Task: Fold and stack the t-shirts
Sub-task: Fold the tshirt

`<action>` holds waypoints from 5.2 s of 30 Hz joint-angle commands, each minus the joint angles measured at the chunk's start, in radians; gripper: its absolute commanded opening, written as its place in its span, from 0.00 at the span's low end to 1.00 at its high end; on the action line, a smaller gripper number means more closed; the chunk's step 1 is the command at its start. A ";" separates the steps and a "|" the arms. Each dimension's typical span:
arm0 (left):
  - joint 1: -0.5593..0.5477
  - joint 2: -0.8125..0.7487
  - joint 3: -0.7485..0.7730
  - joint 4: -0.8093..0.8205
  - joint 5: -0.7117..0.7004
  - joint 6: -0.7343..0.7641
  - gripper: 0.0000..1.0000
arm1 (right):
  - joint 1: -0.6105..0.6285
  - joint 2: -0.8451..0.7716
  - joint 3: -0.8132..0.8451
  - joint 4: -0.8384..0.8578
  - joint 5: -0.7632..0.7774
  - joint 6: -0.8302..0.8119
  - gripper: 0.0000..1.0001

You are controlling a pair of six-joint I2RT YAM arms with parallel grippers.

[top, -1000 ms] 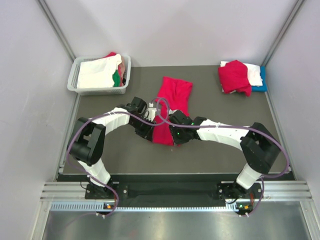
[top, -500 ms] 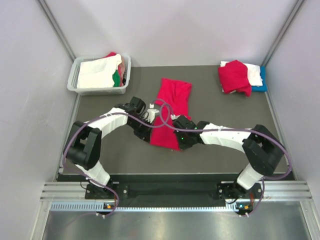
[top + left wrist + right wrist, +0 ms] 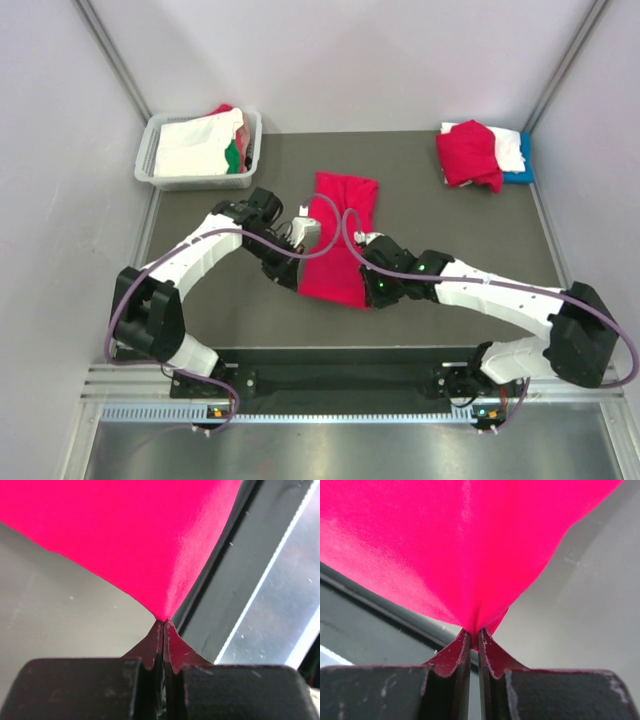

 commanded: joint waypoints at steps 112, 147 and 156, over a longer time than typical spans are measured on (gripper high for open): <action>0.412 0.480 0.833 0.430 -0.209 -0.413 0.71 | -0.532 0.680 0.988 -0.035 0.223 -0.363 0.86; 0.523 0.110 0.301 0.319 0.043 -0.246 0.79 | -0.394 0.756 1.038 -0.137 0.161 -0.345 0.90; 0.175 0.171 0.293 0.378 -0.089 -0.289 0.82 | -0.535 0.781 1.156 -0.155 0.120 -0.339 0.95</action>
